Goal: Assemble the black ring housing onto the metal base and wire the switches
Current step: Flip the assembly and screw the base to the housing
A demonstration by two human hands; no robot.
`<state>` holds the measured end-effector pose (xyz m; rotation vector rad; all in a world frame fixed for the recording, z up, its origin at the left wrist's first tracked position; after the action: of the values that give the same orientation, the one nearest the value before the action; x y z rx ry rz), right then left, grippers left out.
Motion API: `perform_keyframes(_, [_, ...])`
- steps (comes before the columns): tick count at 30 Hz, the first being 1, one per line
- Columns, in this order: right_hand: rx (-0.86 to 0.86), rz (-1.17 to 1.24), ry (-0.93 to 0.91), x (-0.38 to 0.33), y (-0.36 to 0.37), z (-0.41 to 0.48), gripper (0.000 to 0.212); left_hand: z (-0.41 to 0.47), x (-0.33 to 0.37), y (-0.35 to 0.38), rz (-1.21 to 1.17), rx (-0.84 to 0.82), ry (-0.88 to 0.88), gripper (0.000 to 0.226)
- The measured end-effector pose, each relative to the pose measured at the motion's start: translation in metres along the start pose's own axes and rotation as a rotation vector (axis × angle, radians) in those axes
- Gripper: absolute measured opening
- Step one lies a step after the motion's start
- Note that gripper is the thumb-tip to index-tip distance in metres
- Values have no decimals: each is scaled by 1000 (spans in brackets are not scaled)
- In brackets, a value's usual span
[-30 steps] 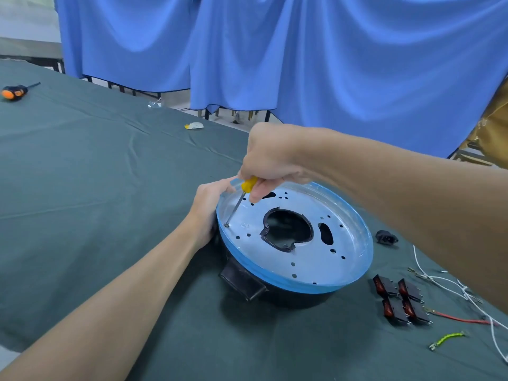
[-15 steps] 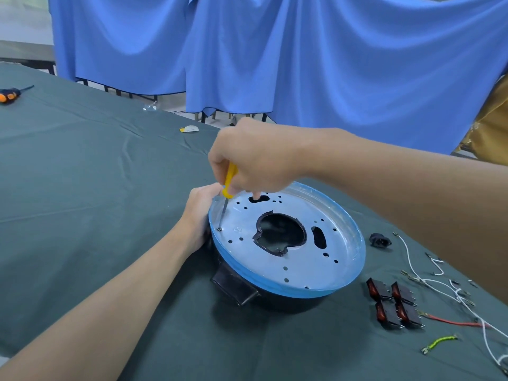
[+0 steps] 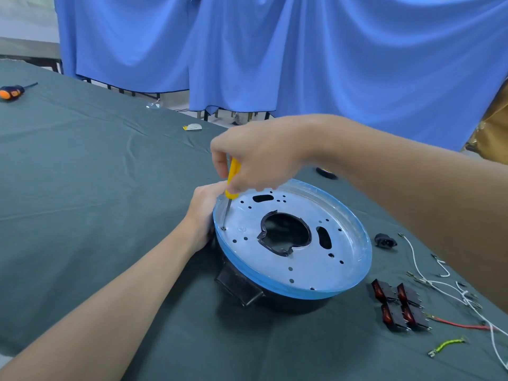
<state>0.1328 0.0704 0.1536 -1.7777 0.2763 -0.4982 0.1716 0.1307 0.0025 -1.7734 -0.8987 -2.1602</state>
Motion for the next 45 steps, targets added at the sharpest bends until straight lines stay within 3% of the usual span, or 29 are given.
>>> perform_keyframes(5, [192, -65, 4, -2, -6, 2, 29, 3, -1, -4, 2, 20, 17, 23])
perform_keyframes(9, [167, -54, 87, 3, -2, 10, 40, 4, -2, -3, -15, 9, 30, 47])
perform_keyframes(12, [42, 2, 101, 4, 1, 7, 27, 1, 1, -3, -1, 19, 31, 31])
perform_keyframes(14, [-2, 7, 79, 3, 1, 2, 25, 1, 2, -1, 1, 3, 40, 36])
perform_keyframes(18, [137, 86, 20, 0, -4, 2, 24, 2, 1, -3, 15, 14, 18, 20])
perform_keyframes(22, [267, 198, 114, 12, -4, 9, 31, 1, 0, -3, 16, 9, 10, 9])
perform_keyframes(25, [197, 159, 156, 17, -2, 10, 40, 0, 1, -5, 15, 35, 2, 11])
perform_keyframes(28, [81, 68, 116, 12, -3, 4, 36, -2, 1, -8, 13, 72, -12, 16])
perform_keyframes(31, [142, -65, -13, -6, -11, -4, 18, -3, 0, -3, -15, 43, -34, 28])
perform_keyframes(34, [168, -135, -63, -15, -14, -6, 18, -2, -1, -5, -13, 46, -31, 28])
perform_keyframes(45, [228, -27, -86, -4, -19, -3, 14, 1, 0, -4, -8, 30, 7, 13])
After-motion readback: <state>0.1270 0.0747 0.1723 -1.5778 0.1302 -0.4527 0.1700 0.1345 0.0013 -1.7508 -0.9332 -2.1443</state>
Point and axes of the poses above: each hand's wrist, its own z-axis towards the middle knuckle, its own y-axis out of the palm, x = y × z, the point moved 10 cm from there along z, towards the middle knuckle, and after that the axes turned 9 degrees about y, right-handed, at the moved point
